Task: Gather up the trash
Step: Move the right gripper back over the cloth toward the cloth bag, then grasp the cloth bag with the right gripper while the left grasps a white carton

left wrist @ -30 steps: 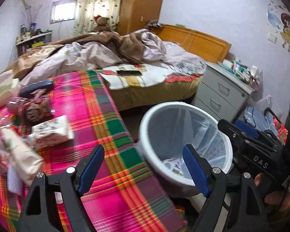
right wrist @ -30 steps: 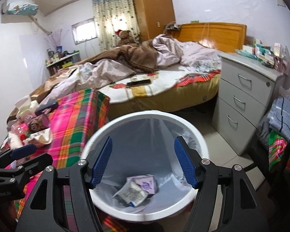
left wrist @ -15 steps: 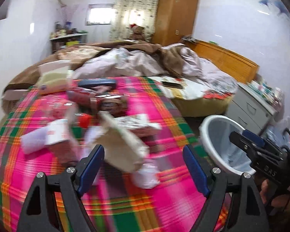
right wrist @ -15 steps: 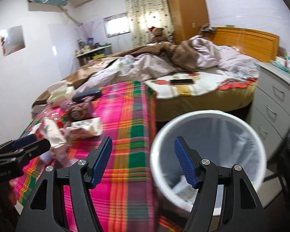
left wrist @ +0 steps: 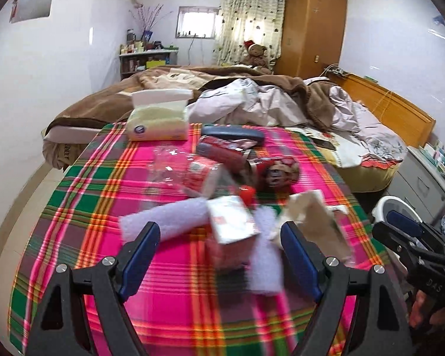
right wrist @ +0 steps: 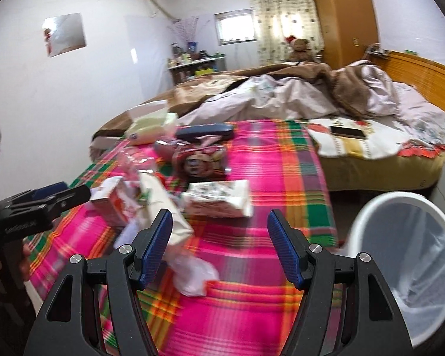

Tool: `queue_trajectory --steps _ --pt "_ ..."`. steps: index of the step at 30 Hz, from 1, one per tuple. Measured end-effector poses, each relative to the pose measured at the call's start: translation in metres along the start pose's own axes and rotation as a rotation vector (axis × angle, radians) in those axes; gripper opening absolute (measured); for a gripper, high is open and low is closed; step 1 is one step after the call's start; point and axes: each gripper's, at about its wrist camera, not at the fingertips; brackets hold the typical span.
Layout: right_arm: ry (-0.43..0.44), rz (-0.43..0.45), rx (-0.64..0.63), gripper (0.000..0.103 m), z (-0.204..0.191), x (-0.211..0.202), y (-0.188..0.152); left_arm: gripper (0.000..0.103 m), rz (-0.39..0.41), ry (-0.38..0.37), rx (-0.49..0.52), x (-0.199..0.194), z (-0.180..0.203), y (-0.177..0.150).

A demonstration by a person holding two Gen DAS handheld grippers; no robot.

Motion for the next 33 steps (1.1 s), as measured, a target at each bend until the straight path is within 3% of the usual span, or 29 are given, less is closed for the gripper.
queue_trajectory --steps 6,14,22,24,30,33 --pt "0.044 -0.042 -0.067 0.068 -0.028 0.014 0.001 0.085 -0.056 0.023 -0.008 0.016 -0.042 0.007" --pt "0.049 -0.111 -0.086 0.067 -0.040 0.031 0.000 0.085 -0.080 -0.058 0.001 0.028 -0.052 0.011" --pt "0.017 -0.141 -0.088 0.025 -0.046 0.041 0.003 0.086 -0.072 -0.192 -0.038 0.025 -0.038 0.011" --pt "0.003 -0.141 -0.090 0.022 -0.046 0.041 0.004 0.086 -0.076 -0.224 -0.027 0.026 -0.031 0.011" --pt "-0.016 -0.131 -0.071 0.020 -0.042 0.040 0.006 0.087 -0.133 -0.230 -0.008 0.042 -0.013 0.006" --pt "-0.023 -0.125 -0.053 0.019 -0.038 0.039 0.008 0.087 -0.137 -0.186 -0.005 0.049 -0.008 0.003"
Point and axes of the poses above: each gripper's, at about its wrist camera, not at the fingertips, and x roughly the way its jaws point, z to its right, y to its top, and after that the axes turned 10 degrees about -y, right-handed
